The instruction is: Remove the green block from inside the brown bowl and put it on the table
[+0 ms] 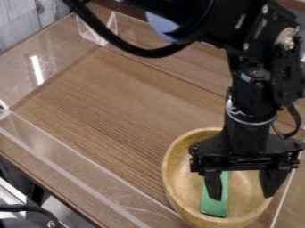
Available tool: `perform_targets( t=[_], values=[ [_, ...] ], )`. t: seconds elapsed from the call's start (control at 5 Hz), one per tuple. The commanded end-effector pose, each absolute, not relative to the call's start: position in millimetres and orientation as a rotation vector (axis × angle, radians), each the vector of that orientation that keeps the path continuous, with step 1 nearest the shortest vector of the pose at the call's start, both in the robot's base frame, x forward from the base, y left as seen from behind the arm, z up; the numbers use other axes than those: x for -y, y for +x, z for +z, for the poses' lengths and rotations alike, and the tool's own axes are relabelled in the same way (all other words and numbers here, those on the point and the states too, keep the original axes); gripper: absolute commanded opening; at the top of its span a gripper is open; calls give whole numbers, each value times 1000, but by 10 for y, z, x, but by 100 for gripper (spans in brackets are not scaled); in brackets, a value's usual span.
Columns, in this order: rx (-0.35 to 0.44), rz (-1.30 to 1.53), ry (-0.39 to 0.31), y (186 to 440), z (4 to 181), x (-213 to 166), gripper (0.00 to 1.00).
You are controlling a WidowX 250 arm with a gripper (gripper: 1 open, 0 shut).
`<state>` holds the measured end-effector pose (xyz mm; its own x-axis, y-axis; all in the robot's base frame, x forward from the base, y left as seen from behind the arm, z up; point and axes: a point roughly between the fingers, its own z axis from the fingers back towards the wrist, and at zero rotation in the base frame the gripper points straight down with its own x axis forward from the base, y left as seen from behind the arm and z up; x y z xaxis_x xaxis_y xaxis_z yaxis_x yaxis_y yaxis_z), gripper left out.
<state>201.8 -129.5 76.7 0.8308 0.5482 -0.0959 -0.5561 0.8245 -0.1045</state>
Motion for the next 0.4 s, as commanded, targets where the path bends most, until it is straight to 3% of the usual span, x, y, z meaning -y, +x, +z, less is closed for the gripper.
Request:
perform_targets(
  t=[0.0,0.2],
  values=[
    [-37,602,-165,2070,829,1299,100],
    [-40,613,-172,2072,812,1306,100]
  ],
)
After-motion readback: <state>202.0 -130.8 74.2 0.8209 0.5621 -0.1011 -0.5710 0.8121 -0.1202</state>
